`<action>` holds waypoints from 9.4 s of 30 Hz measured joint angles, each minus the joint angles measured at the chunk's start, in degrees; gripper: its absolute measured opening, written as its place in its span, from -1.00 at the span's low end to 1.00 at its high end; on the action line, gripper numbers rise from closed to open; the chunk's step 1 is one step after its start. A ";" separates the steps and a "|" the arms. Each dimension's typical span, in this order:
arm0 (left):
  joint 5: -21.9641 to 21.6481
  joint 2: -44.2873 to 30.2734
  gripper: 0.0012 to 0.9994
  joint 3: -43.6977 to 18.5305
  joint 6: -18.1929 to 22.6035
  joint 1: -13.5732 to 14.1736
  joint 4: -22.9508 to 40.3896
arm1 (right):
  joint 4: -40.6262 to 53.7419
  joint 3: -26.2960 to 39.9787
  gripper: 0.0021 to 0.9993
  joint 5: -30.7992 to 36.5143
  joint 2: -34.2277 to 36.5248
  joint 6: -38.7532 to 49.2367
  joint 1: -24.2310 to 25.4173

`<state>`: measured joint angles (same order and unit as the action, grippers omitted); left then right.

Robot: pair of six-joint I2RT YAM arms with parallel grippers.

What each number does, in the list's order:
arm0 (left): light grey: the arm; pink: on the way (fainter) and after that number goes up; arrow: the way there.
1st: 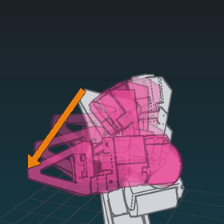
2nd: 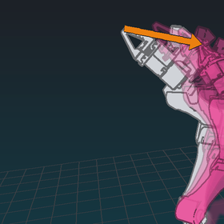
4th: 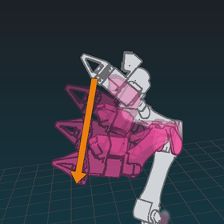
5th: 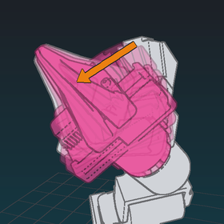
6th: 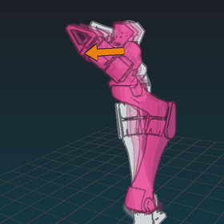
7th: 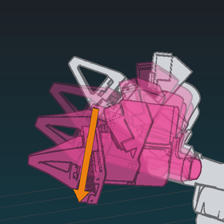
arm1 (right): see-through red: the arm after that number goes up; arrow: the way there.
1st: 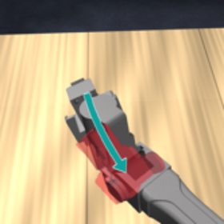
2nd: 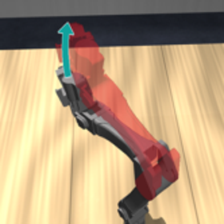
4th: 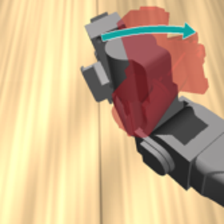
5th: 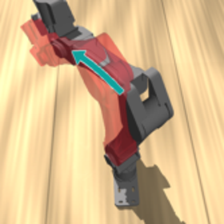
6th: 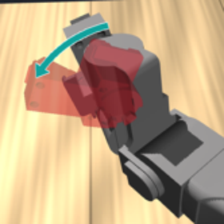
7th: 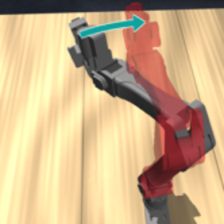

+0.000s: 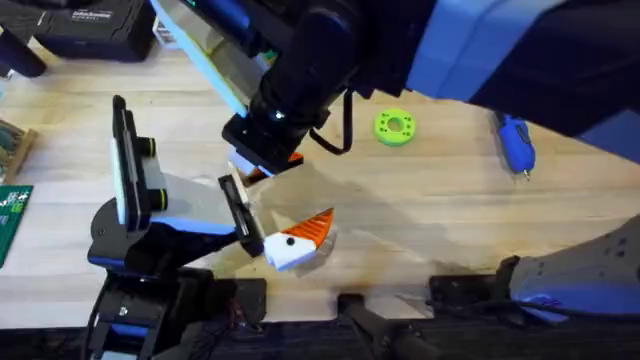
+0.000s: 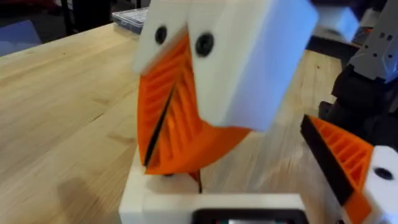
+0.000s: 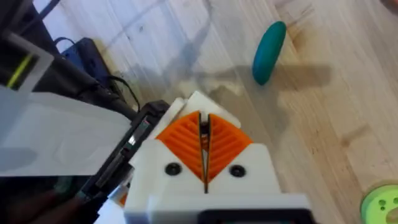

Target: Pick up the gripper from the table and insert it into the empty holder that is missing its gripper. Then pick up a screw, insert it into the mounting hole, and use the screwdriver to tighten it. Finally, clean up the table by picking up the vegetable and placing it into the bucket.

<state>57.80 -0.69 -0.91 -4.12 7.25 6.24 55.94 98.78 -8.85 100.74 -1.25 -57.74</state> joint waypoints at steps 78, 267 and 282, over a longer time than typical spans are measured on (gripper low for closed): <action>0.07 0.02 -0.98 0.00 0.90 0.02 -0.04 | 2.80 -37.46 0.99 -12.02 -44.91 0.95 31.58; -0.37 0.02 -0.98 0.00 0.90 0.02 -0.11 | -13.59 -26.34 -0.95 -2.24 -31.32 22.84 77.90; -0.39 0.02 -0.98 0.00 0.90 0.02 -0.09 | -26.70 -44.94 -0.95 -10.99 -60.86 13.20 77.89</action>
<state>57.41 -0.67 -0.91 -3.22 7.27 6.15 29.25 53.84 -19.84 39.88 11.95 20.16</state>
